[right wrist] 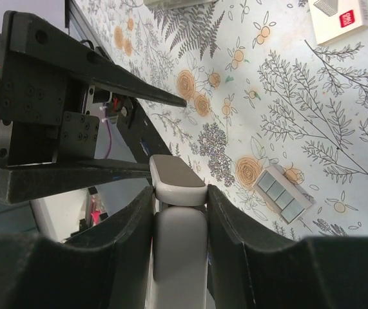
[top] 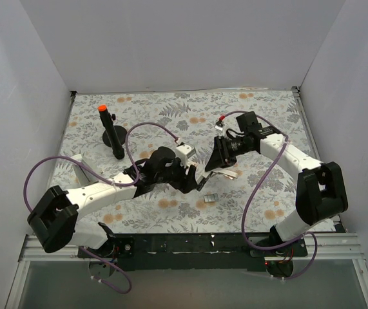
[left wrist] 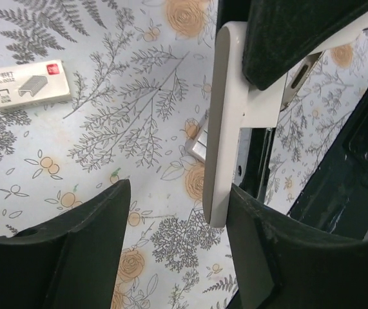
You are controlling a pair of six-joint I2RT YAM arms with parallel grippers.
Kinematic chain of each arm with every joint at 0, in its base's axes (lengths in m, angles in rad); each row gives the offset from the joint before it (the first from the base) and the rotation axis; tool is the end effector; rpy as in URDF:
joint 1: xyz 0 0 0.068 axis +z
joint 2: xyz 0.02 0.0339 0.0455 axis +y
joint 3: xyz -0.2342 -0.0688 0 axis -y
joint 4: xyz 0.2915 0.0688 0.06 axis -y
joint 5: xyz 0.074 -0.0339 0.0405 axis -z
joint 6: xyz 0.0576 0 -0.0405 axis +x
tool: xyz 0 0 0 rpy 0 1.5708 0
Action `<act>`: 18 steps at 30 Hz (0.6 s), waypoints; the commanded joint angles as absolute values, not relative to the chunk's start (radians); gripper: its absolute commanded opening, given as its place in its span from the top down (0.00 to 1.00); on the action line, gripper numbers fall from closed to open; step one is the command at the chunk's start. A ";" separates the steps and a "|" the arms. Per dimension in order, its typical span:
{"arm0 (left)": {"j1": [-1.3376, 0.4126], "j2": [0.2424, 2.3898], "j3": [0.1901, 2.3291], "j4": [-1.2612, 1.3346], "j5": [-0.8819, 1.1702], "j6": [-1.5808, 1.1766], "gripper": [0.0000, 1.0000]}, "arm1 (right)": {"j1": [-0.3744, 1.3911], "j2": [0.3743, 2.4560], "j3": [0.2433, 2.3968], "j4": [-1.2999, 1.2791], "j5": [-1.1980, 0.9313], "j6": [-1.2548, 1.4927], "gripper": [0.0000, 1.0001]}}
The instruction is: Unload the staples from the stapler
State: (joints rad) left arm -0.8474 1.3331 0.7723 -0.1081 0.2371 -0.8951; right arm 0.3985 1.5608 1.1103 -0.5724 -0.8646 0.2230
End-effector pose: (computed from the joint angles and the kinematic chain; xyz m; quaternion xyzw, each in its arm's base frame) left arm 0.2186 -0.2680 0.1563 0.0302 0.8947 -0.3997 0.1972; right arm 0.3187 0.1817 0.1797 -0.1895 0.8608 0.4591 0.1105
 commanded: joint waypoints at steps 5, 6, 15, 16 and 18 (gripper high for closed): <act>-0.839 1.236 0.785 -0.087 0.089 -0.914 0.29 | 0.284 1.551 1.158 -0.548 -0.851 0.218 0.99; -0.838 1.233 0.787 -0.092 0.062 -0.923 0.25 | 0.278 1.551 1.160 -0.543 -0.845 0.215 0.99; -0.830 1.206 0.807 -0.100 0.011 -1.034 0.02 | 0.255 1.577 1.200 -0.472 -0.781 0.210 0.99; -0.828 1.207 0.818 -0.104 0.012 -1.061 0.02 | 0.255 1.588 1.193 -0.471 -0.798 0.207 0.99; -0.824 1.206 0.841 -0.110 -0.017 -1.095 0.02 | 0.256 1.598 1.184 -0.474 -0.825 0.192 0.99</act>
State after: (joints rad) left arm -0.8433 1.2747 0.7826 -0.0620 0.0334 -1.0092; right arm 0.3000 1.5639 1.1564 -0.5369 -0.9169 0.2634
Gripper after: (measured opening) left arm 0.981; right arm 0.422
